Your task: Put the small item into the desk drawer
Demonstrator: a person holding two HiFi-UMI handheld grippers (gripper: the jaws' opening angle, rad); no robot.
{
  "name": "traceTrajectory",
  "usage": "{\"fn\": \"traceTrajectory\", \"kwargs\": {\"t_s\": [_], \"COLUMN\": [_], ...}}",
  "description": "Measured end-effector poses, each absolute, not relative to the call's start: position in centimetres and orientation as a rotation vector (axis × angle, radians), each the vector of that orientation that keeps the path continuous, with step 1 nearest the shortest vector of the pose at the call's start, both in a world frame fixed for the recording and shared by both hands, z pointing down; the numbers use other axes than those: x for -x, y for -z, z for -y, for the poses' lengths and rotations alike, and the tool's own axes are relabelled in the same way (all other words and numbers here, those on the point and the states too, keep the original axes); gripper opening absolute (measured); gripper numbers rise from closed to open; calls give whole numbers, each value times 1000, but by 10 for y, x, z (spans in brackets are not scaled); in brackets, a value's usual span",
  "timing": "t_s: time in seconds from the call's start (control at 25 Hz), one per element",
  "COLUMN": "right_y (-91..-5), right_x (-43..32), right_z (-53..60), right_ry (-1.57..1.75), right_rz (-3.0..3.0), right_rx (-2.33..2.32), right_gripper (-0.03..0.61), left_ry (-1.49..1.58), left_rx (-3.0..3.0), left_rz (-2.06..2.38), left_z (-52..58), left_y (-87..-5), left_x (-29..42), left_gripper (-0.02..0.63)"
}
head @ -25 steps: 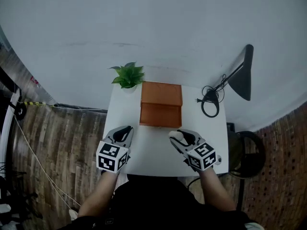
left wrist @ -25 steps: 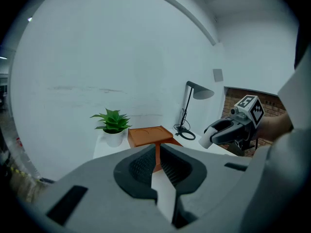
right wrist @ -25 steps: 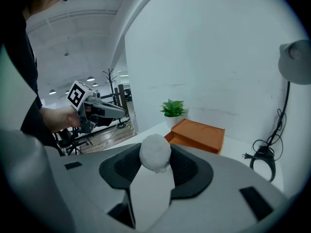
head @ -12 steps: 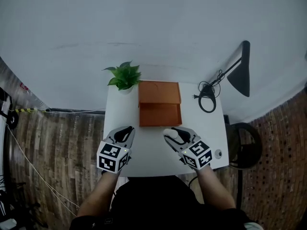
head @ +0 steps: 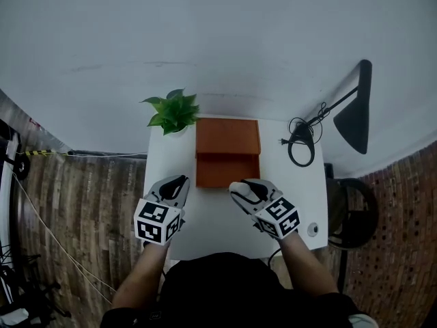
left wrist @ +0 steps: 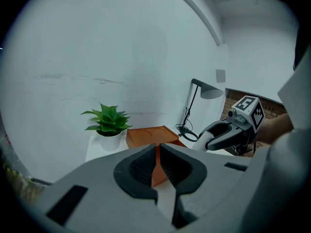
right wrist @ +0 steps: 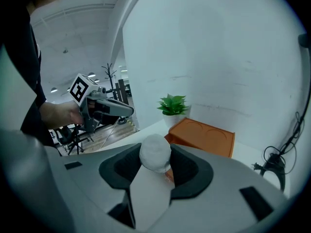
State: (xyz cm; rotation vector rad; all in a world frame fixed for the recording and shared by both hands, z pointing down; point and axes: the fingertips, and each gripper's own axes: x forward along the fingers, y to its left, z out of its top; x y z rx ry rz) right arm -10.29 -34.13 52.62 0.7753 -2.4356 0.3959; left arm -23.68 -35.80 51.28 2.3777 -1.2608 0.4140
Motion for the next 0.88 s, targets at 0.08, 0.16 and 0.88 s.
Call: {"fn": "traceTrajectory", "kwargs": {"t_s": [0.08, 0.16, 0.88], "right_y": [-533, -540, -612], "right_x": [99, 96, 105], "right_z": [352, 360, 411], "right_ry": [-413, -429, -490], "right_rz": [2427, 2421, 2359], "right_rx": [-764, -757, -622], "right_gripper": [178, 178, 178], "left_ry": [-422, -436, -481], "left_rx": [-2358, -2342, -2232], "left_rz": [1263, 1257, 1237], "left_z": [366, 371, 402], "left_y": [-518, -524, -577], "left_x": [235, 231, 211], "left_gripper": [35, 35, 35]}}
